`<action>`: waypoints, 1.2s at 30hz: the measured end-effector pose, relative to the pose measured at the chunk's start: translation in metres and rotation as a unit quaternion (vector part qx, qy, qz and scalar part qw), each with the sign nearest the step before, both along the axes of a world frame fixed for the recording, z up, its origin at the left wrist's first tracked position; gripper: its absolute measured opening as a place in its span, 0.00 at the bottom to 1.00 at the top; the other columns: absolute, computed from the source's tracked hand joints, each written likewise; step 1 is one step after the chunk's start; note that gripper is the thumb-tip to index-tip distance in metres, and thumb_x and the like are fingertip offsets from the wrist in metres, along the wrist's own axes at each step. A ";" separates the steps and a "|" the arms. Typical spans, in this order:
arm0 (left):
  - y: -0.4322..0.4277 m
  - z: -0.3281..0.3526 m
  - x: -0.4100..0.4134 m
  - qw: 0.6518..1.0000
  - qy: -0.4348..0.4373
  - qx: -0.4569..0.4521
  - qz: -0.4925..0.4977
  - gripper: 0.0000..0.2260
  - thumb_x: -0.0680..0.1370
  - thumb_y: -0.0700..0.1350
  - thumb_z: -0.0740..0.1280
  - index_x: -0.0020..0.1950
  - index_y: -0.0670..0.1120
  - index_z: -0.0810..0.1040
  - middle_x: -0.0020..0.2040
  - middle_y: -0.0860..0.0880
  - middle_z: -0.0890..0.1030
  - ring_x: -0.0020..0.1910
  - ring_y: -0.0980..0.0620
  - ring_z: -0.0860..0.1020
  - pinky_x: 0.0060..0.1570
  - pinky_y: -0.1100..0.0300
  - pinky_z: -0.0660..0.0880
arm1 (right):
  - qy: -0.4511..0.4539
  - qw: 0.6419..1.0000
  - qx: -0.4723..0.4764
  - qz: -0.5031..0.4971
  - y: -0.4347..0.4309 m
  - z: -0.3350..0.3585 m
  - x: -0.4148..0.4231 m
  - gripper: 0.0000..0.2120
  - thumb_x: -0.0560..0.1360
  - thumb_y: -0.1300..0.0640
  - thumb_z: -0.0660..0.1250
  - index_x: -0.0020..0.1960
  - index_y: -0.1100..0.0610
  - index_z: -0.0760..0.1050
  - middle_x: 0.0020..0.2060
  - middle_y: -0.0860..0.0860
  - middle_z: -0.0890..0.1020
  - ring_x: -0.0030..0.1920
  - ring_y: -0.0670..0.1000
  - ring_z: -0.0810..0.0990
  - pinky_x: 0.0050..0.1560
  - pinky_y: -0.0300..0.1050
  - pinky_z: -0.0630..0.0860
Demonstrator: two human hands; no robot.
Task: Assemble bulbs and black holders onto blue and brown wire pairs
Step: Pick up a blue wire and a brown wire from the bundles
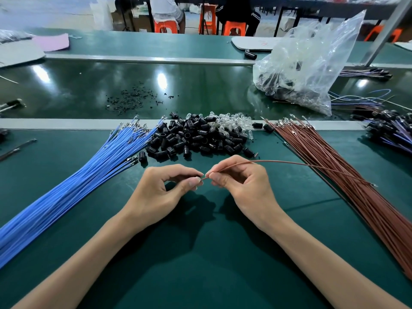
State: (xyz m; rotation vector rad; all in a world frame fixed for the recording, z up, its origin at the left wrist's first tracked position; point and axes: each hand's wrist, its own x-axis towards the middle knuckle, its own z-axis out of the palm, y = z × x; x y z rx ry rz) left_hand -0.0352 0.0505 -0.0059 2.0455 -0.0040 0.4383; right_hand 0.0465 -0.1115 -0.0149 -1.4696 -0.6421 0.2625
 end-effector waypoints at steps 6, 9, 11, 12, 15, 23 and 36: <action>0.000 0.000 0.001 1.000 -0.004 0.007 -0.008 0.08 0.71 0.45 0.70 0.47 0.44 0.84 0.40 0.50 0.85 0.38 0.56 0.82 0.42 0.68 0.75 | -0.015 1.000 0.025 0.012 0.001 -0.001 -0.002 0.12 0.72 0.69 0.70 0.40 0.52 0.79 0.39 0.54 0.85 0.40 0.51 0.85 0.44 0.38 0.79; 0.002 -0.002 0.001 1.000 -0.008 -0.019 0.002 0.08 0.70 0.45 0.71 0.47 0.46 0.83 0.40 0.50 0.85 0.39 0.55 0.82 0.43 0.67 0.76 | -0.002 0.999 0.022 0.024 0.001 -0.003 -0.002 0.09 0.72 0.70 0.70 0.41 0.57 0.77 0.39 0.52 0.86 0.40 0.51 0.85 0.44 0.39 0.80; 0.002 -0.002 0.002 0.999 -0.009 -0.052 0.006 0.08 0.68 0.45 0.72 0.46 0.47 0.83 0.41 0.50 0.85 0.40 0.56 0.82 0.44 0.68 0.76 | 0.003 0.999 0.030 0.011 0.001 -0.002 -0.001 0.08 0.72 0.69 0.71 0.41 0.58 0.77 0.38 0.52 0.85 0.40 0.51 0.86 0.43 0.38 0.79; 0.001 -0.003 0.002 0.998 -0.006 -0.064 0.008 0.08 0.68 0.45 0.72 0.46 0.47 0.83 0.41 0.51 0.85 0.39 0.56 0.82 0.44 0.68 0.76 | 0.005 0.999 0.037 0.003 0.001 -0.002 -0.001 0.08 0.72 0.69 0.71 0.41 0.57 0.78 0.38 0.52 0.85 0.40 0.51 0.86 0.43 0.37 0.79; 0.001 -0.003 0.003 0.997 0.014 -0.072 0.016 0.08 0.67 0.47 0.73 0.45 0.49 0.83 0.40 0.53 0.85 0.37 0.59 0.82 0.42 0.70 0.75 | 0.015 0.998 0.060 -0.006 0.001 -0.002 -0.001 0.08 0.72 0.69 0.70 0.40 0.57 0.77 0.39 0.53 0.85 0.40 0.51 0.85 0.43 0.36 0.79; 0.001 -0.002 0.001 0.998 -0.002 -0.052 0.020 0.06 0.67 0.46 0.73 0.43 0.50 0.83 0.38 0.56 0.84 0.35 0.62 0.79 0.39 0.71 0.73 | -0.012 0.999 0.037 0.004 0.002 -0.004 -0.001 0.07 0.72 0.70 0.71 0.41 0.59 0.77 0.38 0.52 0.85 0.39 0.50 0.85 0.44 0.36 0.78; 0.001 -0.003 0.001 0.996 0.015 -0.082 0.024 0.06 0.67 0.46 0.73 0.42 0.51 0.83 0.37 0.55 0.85 0.35 0.61 0.81 0.38 0.72 0.74 | -0.012 1.000 -0.019 0.002 0.001 -0.001 0.000 0.09 0.72 0.65 0.72 0.40 0.51 0.80 0.37 0.49 0.85 0.40 0.49 0.85 0.45 0.36 0.78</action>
